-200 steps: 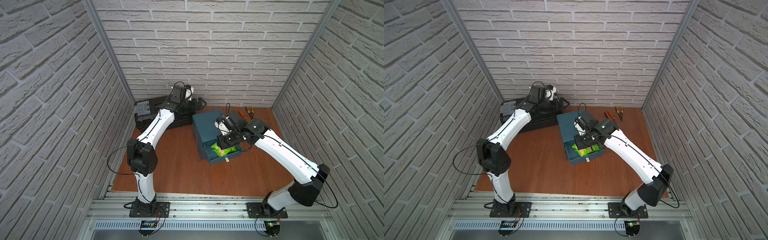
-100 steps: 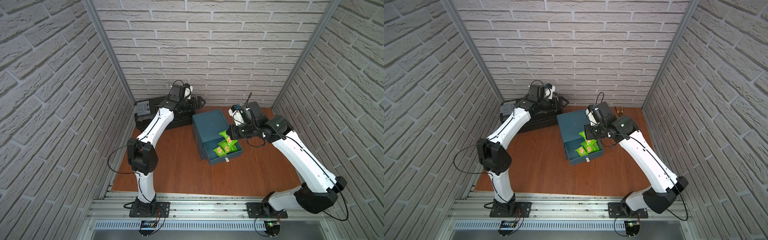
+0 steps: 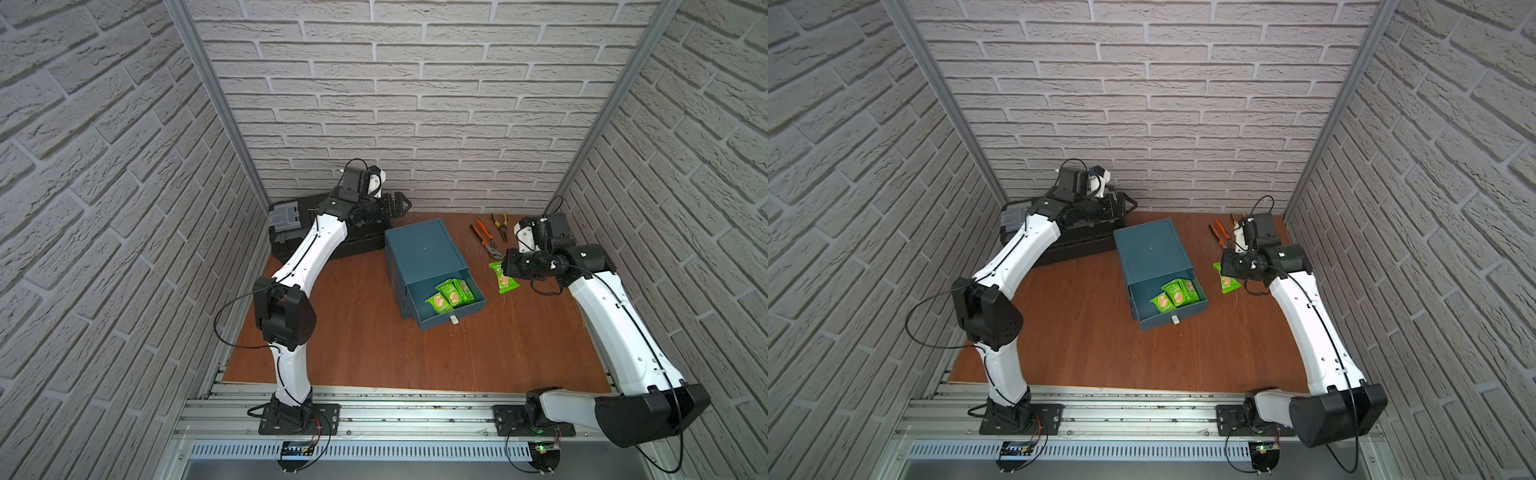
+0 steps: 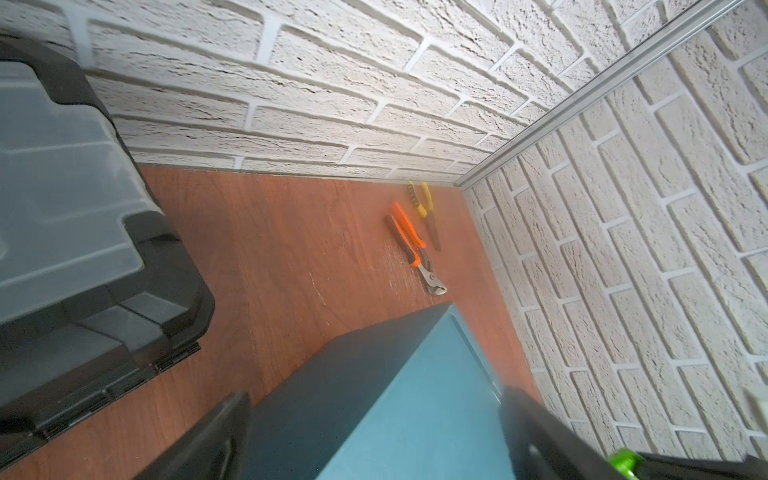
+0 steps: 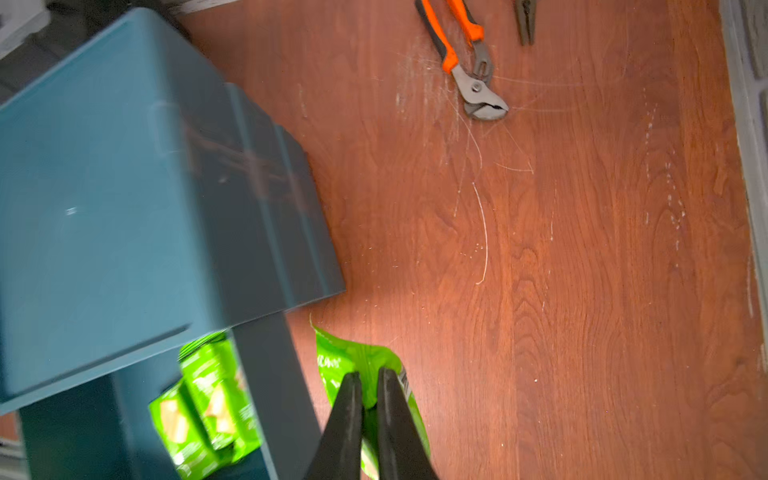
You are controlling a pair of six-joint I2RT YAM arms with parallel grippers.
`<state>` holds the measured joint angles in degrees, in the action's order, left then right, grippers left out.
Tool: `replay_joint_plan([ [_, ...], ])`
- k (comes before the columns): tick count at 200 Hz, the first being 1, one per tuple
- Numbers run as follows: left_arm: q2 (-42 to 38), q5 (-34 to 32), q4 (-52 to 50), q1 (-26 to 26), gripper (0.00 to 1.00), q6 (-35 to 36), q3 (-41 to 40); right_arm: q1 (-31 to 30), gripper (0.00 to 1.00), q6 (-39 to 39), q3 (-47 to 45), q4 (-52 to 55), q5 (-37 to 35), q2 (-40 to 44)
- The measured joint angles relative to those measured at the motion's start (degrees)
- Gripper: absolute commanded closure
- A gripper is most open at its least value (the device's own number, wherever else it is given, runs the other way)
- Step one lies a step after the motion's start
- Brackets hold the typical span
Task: Take the cookies out of the drawer
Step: Place the cookie at the center of the board, then pick up the cookie from the drawer.
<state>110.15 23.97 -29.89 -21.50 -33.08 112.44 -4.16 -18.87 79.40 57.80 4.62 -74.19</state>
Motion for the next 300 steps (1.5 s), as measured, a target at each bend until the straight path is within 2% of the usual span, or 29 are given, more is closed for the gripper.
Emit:
replay_joint_plan([
  [35, -0.2, 0.3, -0.5, 0.0, 0.02, 0.1, 0.0, 3.1, 0.97, -0.2, -10.3, -7.6, 1.4, -1.4],
  [70, -1.4, 0.3, -0.9, 0.0, 0.01, 0.1, -0.1, 4.7, 0.97, -0.2, -17.3, -16.1, 3.0, -6.5],
  [118, -3.0, 0.3, -1.9, -0.1, 0.01, 0.3, -0.4, 6.3, 0.97, -0.4, -21.0, -23.4, 3.3, -13.4],
  [139, -3.0, 0.3, -2.3, -0.4, 0.02, 0.5, -0.5, 6.3, 0.88, -0.3, -21.0, -25.9, 3.5, -16.7],
  [157, -3.0, 0.1, -2.7, -0.7, 0.02, 0.5, -0.5, 6.3, 0.72, -0.5, -21.0, -26.9, 3.4, -19.1],
  [173, -3.0, -0.1, -3.2, -1.1, 0.01, 0.5, -0.5, 6.3, 0.62, -0.2, -21.0, -27.1, 3.3, -20.1],
  [202, -3.0, -0.3, -3.6, -1.7, 0.02, 0.5, -0.5, 6.3, 0.55, 0.2, -20.9, -26.9, 2.6, -20.2],
  [243, -3.0, -0.5, -3.7, -1.9, 0.01, 0.5, -0.5, 6.3, 0.53, 0.4, -18.3, -21.4, 0.3, -15.9],
  [276, -3.0, -0.6, -3.6, -1.6, 0.01, 0.3, -1.7, 5.6, 0.53, 0.6, -10.1, -13.9, -0.7, -5.3],
  [300, -3.0, -0.3, -3.5, -1.4, 0.02, 0.0, -3.2, 2.0, 0.53, 0.2, -2.5, -9.1, -1.4, 1.6],
])
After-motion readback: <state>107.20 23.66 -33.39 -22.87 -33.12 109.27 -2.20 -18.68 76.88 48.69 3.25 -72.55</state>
